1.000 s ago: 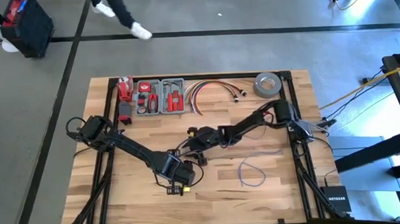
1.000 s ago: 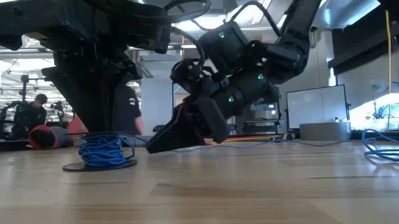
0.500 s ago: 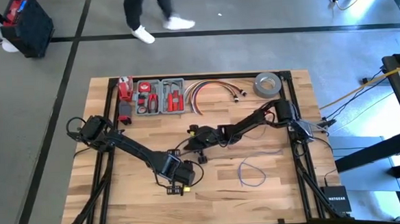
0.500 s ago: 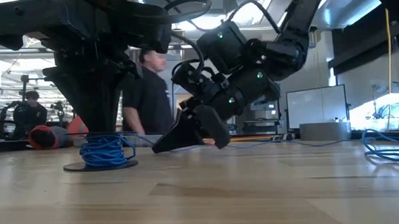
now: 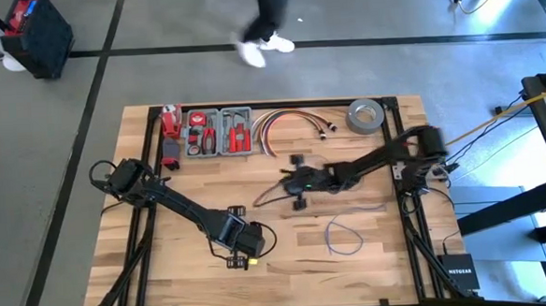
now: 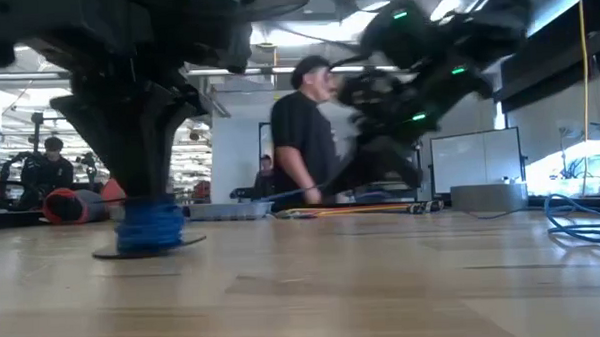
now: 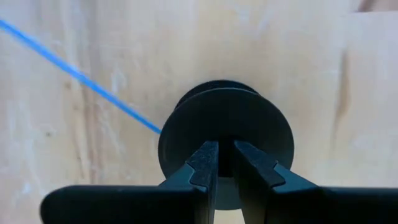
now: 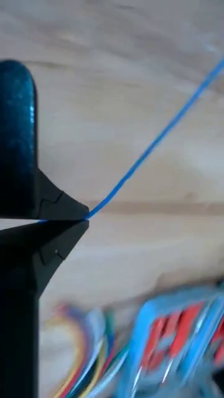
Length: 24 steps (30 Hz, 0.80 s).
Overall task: Coil cords
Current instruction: Uncoil the blue wire on the black spool
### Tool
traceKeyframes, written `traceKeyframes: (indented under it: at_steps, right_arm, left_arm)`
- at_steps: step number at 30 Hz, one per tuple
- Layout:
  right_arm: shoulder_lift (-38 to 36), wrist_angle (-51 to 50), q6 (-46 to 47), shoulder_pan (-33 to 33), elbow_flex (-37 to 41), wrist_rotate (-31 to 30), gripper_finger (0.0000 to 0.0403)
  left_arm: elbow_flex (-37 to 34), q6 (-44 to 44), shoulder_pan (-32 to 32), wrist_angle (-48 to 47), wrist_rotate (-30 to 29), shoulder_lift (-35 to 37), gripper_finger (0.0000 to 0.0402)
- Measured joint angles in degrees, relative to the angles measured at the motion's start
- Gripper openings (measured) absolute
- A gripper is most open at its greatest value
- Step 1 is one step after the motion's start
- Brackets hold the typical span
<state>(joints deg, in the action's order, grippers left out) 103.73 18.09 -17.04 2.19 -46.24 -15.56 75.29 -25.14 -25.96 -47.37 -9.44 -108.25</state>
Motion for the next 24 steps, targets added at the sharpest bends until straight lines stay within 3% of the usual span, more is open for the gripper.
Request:
traceKeyframes:
  at_steps: [12,18,24]
  right_arm:
    - [-28.8,-8.2,12.4,0.1,24.7,-12.9,0.0004]
    - [-40.2,-20.4,23.0,-0.4,28.3,-20.9,0.0004]
    - [-46.2,-31.4,32.7,-2.5,28.2,-23.1,0.0005]
  left_arm:
    - [0.1,-0.9,-0.1,0.4,-0.1,0.1,0.004]
    - [-0.1,-2.4,-0.6,-1.4,3.6,0.0,0.004]
    - [0.1,-4.6,-1.5,-3.0,3.6,0.0,0.004]
